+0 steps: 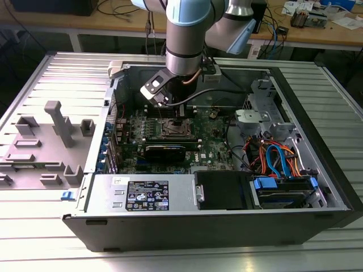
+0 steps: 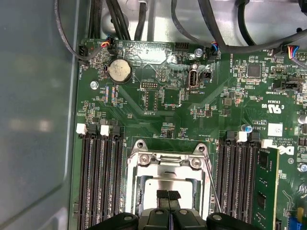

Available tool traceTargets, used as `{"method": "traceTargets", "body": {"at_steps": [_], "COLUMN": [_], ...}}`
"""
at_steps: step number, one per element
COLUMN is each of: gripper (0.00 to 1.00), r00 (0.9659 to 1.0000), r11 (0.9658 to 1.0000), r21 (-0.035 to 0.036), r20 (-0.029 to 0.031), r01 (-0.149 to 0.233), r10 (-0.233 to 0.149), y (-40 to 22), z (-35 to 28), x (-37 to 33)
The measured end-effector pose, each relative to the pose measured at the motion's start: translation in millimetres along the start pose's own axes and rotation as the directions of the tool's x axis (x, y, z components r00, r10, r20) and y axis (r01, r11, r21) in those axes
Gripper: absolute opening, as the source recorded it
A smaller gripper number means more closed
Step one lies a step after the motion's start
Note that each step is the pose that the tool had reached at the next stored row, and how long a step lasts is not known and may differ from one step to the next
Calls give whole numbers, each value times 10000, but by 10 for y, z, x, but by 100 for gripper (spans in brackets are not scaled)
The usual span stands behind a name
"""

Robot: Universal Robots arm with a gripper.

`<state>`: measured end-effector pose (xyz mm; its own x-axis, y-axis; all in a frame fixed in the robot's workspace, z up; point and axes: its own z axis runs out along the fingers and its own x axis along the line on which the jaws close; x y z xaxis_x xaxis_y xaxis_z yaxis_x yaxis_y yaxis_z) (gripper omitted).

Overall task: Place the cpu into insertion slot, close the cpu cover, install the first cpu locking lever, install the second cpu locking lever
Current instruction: 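Install the first cpu locking lever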

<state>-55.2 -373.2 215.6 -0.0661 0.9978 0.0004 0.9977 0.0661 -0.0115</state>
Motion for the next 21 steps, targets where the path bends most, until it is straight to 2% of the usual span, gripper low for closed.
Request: {"method": "traceTargets", "body": {"at_steps": [7, 21], "gripper": [11, 11], "r00": [10000, 10000], "r11": [10000, 10000], "r21": [0, 0], "r20": [0, -1], "r01": [0, 0], "r10": [0, 0], "y": [1, 0], "z": [-10, -86], "x": [0, 0]}}
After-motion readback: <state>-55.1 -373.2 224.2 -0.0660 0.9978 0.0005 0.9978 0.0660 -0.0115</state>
